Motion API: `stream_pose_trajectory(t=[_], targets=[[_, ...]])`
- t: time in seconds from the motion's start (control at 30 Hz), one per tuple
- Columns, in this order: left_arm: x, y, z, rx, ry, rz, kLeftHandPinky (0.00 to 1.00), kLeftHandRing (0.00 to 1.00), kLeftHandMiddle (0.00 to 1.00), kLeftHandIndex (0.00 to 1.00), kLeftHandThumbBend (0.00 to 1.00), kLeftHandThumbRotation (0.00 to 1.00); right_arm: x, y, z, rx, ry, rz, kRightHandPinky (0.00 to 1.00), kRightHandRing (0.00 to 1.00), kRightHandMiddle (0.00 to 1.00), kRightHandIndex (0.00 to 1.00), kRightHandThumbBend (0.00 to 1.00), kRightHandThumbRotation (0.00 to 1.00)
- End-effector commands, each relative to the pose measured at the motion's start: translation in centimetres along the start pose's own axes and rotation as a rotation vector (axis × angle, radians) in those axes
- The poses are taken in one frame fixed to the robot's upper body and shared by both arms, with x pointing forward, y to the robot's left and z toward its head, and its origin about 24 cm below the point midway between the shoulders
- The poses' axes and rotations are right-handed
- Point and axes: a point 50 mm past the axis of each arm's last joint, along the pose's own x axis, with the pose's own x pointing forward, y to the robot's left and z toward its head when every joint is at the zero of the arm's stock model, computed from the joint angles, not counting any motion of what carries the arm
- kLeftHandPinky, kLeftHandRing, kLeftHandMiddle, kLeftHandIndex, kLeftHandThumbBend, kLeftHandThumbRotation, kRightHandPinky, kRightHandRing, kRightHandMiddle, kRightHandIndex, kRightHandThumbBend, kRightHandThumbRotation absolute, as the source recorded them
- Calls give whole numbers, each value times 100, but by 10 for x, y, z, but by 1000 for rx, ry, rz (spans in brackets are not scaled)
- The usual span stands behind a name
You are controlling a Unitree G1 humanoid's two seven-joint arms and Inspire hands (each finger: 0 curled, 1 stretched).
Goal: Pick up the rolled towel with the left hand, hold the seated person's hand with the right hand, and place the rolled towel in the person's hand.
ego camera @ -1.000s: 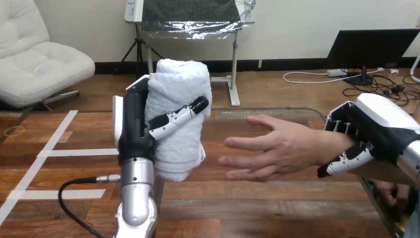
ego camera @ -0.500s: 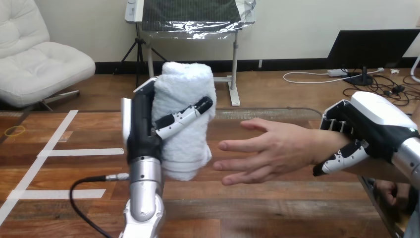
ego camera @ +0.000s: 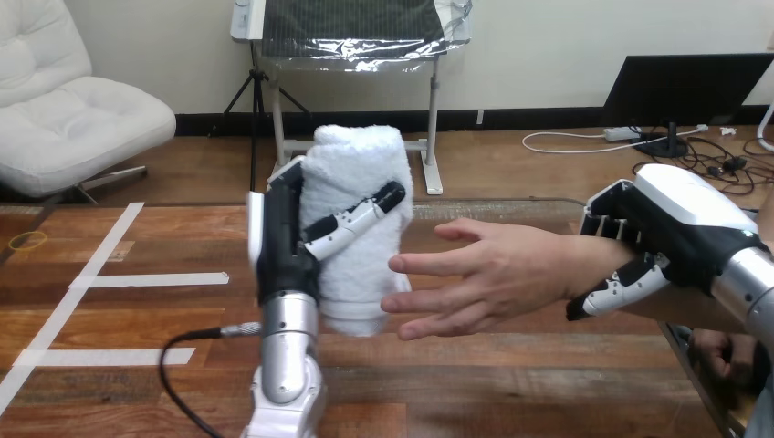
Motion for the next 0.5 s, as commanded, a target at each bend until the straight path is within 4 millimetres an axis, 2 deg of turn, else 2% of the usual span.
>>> stream_pose_trajectory(t=[0.0,0.47], targets=[[34,-37,50,-99,-194,-79,22,29,36,39,56,0,16,-21,19,36,-57,-93,24,29,35,35,87,18],[31,-64,51,-205,-163,-132,24,29,36,41,55,0,18,-21,21,39,-65,-94,22,26,33,33,88,16]])
